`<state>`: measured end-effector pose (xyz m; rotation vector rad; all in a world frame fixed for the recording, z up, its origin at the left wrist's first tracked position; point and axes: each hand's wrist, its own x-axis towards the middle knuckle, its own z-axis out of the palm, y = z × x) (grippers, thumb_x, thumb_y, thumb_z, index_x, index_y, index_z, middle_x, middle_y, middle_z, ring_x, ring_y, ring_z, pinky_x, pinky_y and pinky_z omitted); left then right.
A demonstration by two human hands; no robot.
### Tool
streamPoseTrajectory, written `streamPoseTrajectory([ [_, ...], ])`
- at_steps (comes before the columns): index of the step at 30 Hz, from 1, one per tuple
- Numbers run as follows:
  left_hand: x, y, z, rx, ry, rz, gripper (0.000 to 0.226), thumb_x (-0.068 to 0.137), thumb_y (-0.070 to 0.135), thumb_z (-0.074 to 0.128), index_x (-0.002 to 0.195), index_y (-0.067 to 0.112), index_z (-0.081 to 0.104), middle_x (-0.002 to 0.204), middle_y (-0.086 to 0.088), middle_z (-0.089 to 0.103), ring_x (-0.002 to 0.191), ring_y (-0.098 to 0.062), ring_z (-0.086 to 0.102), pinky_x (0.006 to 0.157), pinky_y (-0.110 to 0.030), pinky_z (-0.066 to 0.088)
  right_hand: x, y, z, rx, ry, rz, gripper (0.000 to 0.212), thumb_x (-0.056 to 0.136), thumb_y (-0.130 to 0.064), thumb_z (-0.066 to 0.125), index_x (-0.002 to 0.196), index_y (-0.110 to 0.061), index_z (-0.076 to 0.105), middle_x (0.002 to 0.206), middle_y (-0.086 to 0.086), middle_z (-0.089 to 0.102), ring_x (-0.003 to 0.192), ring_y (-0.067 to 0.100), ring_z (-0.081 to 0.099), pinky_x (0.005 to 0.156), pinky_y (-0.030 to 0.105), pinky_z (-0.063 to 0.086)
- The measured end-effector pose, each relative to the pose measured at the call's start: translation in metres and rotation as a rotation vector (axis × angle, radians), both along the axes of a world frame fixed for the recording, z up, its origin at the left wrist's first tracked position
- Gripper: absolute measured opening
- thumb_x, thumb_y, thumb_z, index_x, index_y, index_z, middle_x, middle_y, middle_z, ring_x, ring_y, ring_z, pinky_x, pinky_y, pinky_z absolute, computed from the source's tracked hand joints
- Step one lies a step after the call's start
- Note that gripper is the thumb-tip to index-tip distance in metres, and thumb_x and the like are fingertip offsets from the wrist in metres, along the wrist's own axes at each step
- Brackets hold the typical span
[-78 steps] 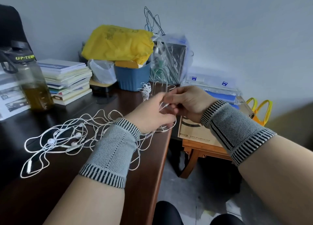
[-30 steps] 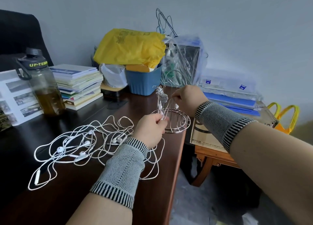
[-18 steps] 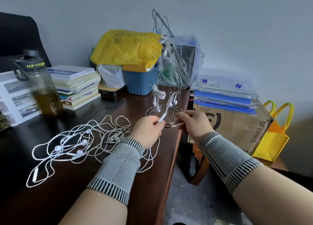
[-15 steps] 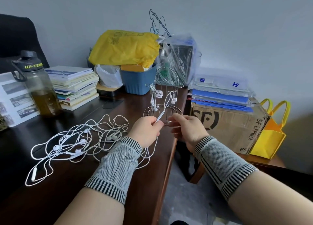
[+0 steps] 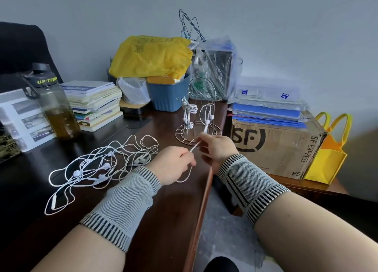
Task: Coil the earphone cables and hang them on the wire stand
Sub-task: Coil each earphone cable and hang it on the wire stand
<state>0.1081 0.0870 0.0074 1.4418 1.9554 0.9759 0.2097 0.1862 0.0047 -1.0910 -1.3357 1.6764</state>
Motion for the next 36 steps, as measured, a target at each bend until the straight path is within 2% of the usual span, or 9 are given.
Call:
streamPoseTrajectory([
  [4,-0.025,-0.022,0.005,0.009,-0.027,0.05,0.028,0.096,0.019,0.047,0.075,0.014,0.065,0.043,0.011,0.038,0.041,-0.009,0.029,0.043,-0.023,0.024,0.004,0.006,0.002,-0.007,0.022,-0.07,0.031,0.089,-0.024,0.065,0.059,-0.015,0.068,0.067,-0.002,0.067,0.058,0.01,0.054,0.053,0.023,0.04],
  [8,-0.033,-0.034,0.011,0.062,0.185,0.079,0.025,0.094,0.025,0.052,0.074,0.022,0.068,0.056,0.002,0.047,0.05,-0.016,0.038,0.051,-0.028,0.032,0.005,0.008,0.002,-0.009,0.058,-0.151,0.041,0.087,-0.024,0.067,0.047,-0.015,0.069,0.068,0.003,0.066,0.057,0.015,0.052,0.057,0.03,0.041],
  [14,-0.047,-0.046,0.038,0.119,0.271,0.121,0.021,0.09,0.03,0.064,0.072,0.022,0.071,0.049,0.011,0.053,0.043,-0.002,0.045,0.05,-0.019,0.037,0.013,0.007,0.007,-0.037,0.155,-0.244,0.024,0.089,-0.018,0.064,0.067,-0.011,0.063,0.072,0.004,0.064,0.054,0.012,0.049,0.05,0.025,0.038],
  [16,-0.051,-0.049,0.049,0.119,0.289,0.125,0.018,0.089,0.03,0.065,0.076,0.022,0.073,0.057,0.01,0.063,0.053,-0.004,0.057,0.053,-0.015,0.042,0.015,0.007,0.01,-0.042,0.162,-0.252,0.022,0.089,-0.017,0.064,0.068,-0.011,0.062,0.071,0.004,0.062,0.053,0.012,0.048,0.05,0.025,0.037],
  [19,-0.052,-0.047,0.058,0.094,0.335,0.117,0.015,0.089,0.033,0.064,0.082,0.025,0.075,0.082,-0.004,0.074,0.083,-0.021,0.069,0.076,-0.033,0.054,0.021,0.01,0.015,-0.033,0.033,-0.22,0.022,0.088,-0.022,0.065,0.069,-0.01,0.062,0.069,0.005,0.061,0.053,0.013,0.049,0.05,0.025,0.039],
  [22,-0.043,-0.04,0.059,0.131,0.32,0.101,0.014,0.09,0.032,0.064,0.079,0.03,0.073,0.079,-0.002,0.074,0.079,-0.018,0.069,0.073,-0.031,0.054,0.026,0.007,0.018,0.13,-0.219,-0.219,0.019,0.084,-0.028,0.069,0.082,-0.009,0.065,0.069,0.002,0.062,0.056,0.013,0.053,0.057,0.029,0.045],
  [26,-0.025,-0.025,0.058,0.182,0.31,0.047,0.015,0.09,0.031,0.063,0.081,0.026,0.074,0.069,0.008,0.069,0.063,-0.001,0.06,0.06,-0.023,0.045,0.025,-0.019,0.031,0.696,-0.247,-0.156,0.036,0.091,-0.015,0.057,0.127,-0.014,0.057,0.117,-0.007,0.061,0.095,0.005,0.059,0.09,0.024,0.047],
  [30,-0.015,-0.015,0.058,0.218,0.294,0.015,0.018,0.091,0.025,0.062,0.076,0.023,0.072,0.069,-0.005,0.068,0.061,-0.013,0.055,0.065,-0.031,0.044,0.014,-0.037,0.038,0.716,-0.191,0.264,0.029,0.094,-0.007,0.049,0.121,-0.011,0.062,0.079,-0.011,0.064,0.049,0.003,0.053,0.057,0.023,0.048],
  [36,-0.038,-0.029,0.058,0.132,0.314,0.089,0.008,0.087,0.034,0.068,0.081,0.033,0.073,0.079,0.012,0.072,0.081,-0.005,0.066,0.071,-0.024,0.048,0.039,-0.018,0.031,0.784,-0.387,0.119,0.02,0.093,-0.024,0.058,0.08,-0.014,0.069,0.046,-0.012,0.049,0.038,0.0,0.04,0.044,0.01,0.033],
])
